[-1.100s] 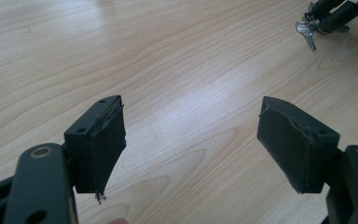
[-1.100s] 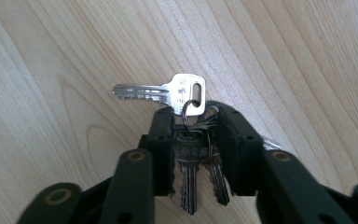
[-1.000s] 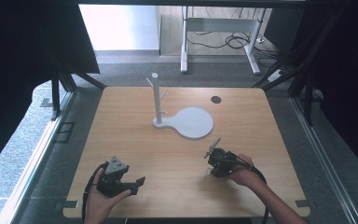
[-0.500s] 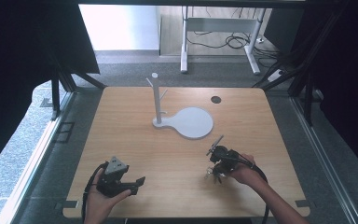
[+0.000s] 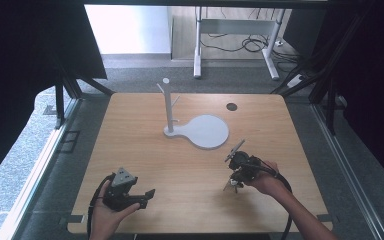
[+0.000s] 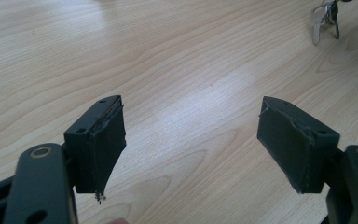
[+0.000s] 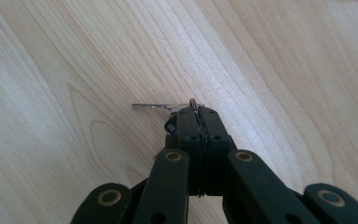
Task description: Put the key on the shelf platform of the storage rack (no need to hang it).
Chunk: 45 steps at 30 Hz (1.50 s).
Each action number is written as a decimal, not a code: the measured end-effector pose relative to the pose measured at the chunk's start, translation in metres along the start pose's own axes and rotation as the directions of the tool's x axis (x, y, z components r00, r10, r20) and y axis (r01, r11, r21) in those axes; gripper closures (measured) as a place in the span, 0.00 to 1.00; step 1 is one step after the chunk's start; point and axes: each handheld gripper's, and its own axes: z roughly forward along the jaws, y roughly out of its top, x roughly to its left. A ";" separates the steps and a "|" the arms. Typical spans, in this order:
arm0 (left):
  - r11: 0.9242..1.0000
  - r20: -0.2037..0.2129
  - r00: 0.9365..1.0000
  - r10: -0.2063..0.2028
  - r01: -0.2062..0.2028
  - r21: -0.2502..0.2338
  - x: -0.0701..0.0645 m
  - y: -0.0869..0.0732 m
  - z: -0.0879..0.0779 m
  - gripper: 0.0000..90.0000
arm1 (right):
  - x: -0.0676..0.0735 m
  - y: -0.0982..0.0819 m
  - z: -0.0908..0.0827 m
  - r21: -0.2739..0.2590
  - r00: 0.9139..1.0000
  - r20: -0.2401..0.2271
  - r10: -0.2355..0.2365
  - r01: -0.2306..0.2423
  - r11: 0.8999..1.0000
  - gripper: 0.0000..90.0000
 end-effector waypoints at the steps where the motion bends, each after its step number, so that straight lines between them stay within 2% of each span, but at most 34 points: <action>1: 1.000 -0.001 1.000 -0.002 0.002 0.000 0.000 0.000 0.000 0.26 | 0.000 0.001 -0.003 0.000 1.000 0.001 0.001 -0.001 1.000 1.00; 6: 1.000 0.001 1.000 0.000 0.000 0.000 0.000 0.000 -0.001 0.26 | -0.001 0.003 -0.017 -0.010 1.000 0.026 -0.004 0.005 1.000 1.00; 17: 1.000 0.003 1.000 -0.001 0.001 -0.001 0.000 0.000 -0.001 0.26 | -0.006 0.014 -0.036 -0.023 0.999 0.029 -0.012 0.013 1.000 1.00; 37: 1.000 0.004 1.000 -0.002 0.002 -0.006 0.000 0.001 -0.004 0.26 | -0.017 0.031 -0.053 -0.029 1.000 0.025 -0.014 0.015 0.999 1.00; 45: 1.000 0.014 1.000 -0.002 0.002 -0.015 0.000 0.002 -0.006 0.26 | -0.022 0.045 -0.059 -0.030 1.000 0.019 -0.019 0.019 0.999 1.00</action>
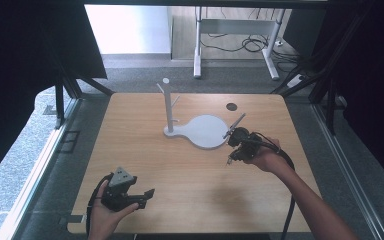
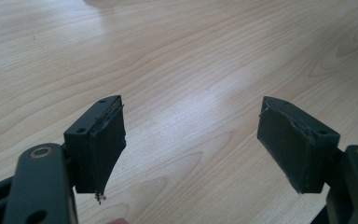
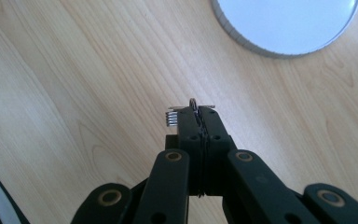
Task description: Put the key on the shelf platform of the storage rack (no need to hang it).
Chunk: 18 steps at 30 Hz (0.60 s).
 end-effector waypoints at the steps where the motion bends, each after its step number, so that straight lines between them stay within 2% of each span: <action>1: 1.000 -0.001 1.000 0.000 0.000 0.000 0.000 0.000 0.000 0.26 | -0.001 0.002 -0.001 0.000 1.000 -0.002 0.002 -0.002 1.000 1.00; 18: 1.000 0.001 1.000 0.002 -0.002 0.005 0.002 0.000 0.000 0.26 | -0.017 0.022 0.001 -0.019 1.000 -0.018 0.013 -0.014 1.000 1.00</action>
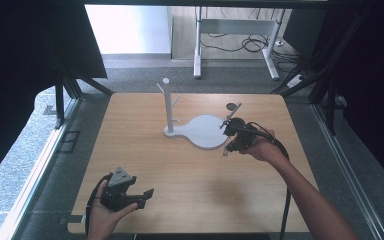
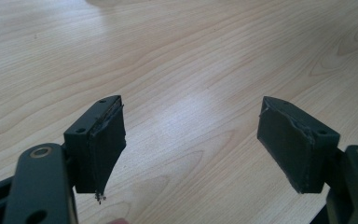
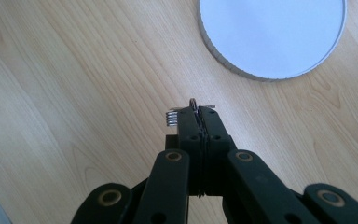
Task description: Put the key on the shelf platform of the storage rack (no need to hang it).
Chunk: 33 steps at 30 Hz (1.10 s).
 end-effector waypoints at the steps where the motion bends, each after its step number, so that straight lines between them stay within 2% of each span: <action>1: 1.000 0.001 1.000 0.000 0.000 0.001 0.000 0.000 0.000 0.26 | -0.001 0.001 0.001 -0.003 1.000 -0.001 0.000 0.000 1.000 1.00; 24: 1.000 0.009 1.000 0.014 -0.014 0.019 0.002 -0.001 0.001 0.26 | -0.023 0.027 0.008 -0.008 1.000 -0.011 0.018 -0.018 1.000 1.00; 33: 1.000 0.008 1.000 0.009 -0.009 0.019 0.004 -0.001 0.000 0.27 | -0.036 0.044 0.017 -0.007 0.999 -0.026 0.032 -0.032 0.999 1.00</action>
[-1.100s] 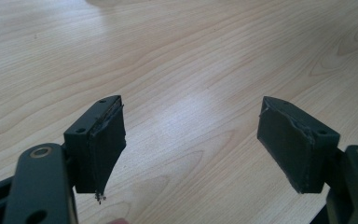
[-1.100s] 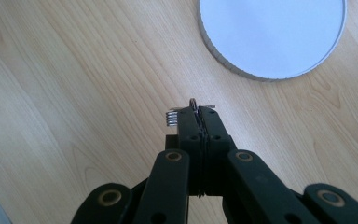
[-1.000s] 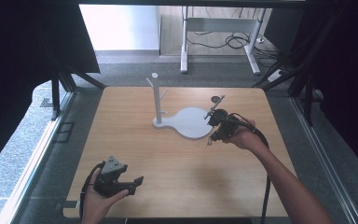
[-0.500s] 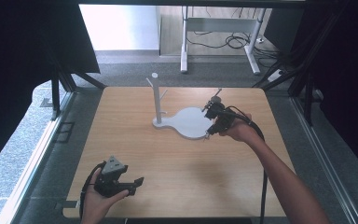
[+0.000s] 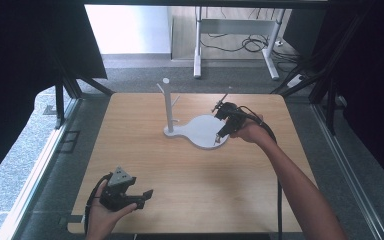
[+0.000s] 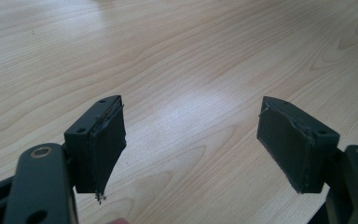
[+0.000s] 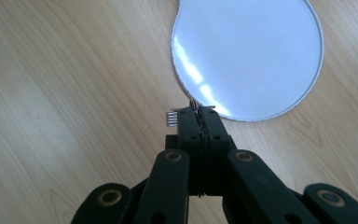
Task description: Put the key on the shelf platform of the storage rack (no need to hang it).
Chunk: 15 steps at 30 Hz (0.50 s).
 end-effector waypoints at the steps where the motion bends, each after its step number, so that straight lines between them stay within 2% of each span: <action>1: 1.000 0.000 1.000 -0.001 0.001 -0.003 0.000 0.000 0.000 0.26 | -0.002 0.002 0.001 -0.001 1.000 0.000 -0.005 0.005 1.000 1.00; 4: 1.000 0.001 1.000 -0.002 0.002 -0.006 0.001 0.000 -0.001 0.27 | -0.007 0.008 0.004 -0.007 1.000 -0.002 0.006 -0.006 1.000 1.00; 15: 1.000 -0.003 1.000 -0.004 0.003 -0.006 0.003 0.000 -0.003 0.26 | -0.021 0.030 0.017 0.000 1.000 -0.004 0.004 -0.004 1.000 1.00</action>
